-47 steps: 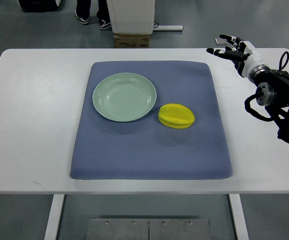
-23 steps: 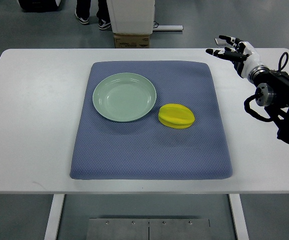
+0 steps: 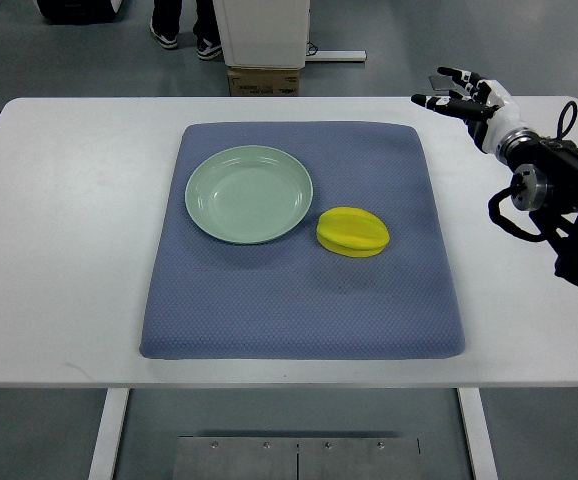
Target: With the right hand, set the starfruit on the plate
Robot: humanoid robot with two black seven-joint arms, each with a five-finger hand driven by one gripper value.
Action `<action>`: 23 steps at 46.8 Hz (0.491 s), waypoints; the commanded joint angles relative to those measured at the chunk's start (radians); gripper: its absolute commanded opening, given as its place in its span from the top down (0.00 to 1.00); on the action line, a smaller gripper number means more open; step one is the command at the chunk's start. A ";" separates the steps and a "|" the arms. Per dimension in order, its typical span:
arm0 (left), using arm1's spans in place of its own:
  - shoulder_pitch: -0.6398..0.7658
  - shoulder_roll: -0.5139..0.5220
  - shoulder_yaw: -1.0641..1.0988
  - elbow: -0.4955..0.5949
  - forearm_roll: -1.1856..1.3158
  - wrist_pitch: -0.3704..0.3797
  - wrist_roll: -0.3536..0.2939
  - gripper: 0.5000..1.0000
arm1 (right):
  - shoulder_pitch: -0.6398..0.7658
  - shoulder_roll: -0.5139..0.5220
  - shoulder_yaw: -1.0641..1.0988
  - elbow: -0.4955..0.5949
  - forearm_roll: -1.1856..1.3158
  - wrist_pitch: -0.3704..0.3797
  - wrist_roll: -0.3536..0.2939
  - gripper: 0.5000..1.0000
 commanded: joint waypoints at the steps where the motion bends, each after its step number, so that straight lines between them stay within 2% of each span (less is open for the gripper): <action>1: 0.000 0.000 0.000 0.000 0.000 0.000 0.000 0.00 | -0.001 0.000 0.000 -0.001 0.001 0.001 0.002 0.00; 17: 0.000 0.000 0.000 0.000 0.000 0.000 0.000 0.00 | 0.000 0.000 -0.005 0.005 -0.007 0.021 0.005 0.00; 23: 0.000 0.000 0.000 0.000 0.000 -0.001 0.000 0.00 | 0.002 -0.003 -0.008 0.008 -0.016 0.052 0.006 0.00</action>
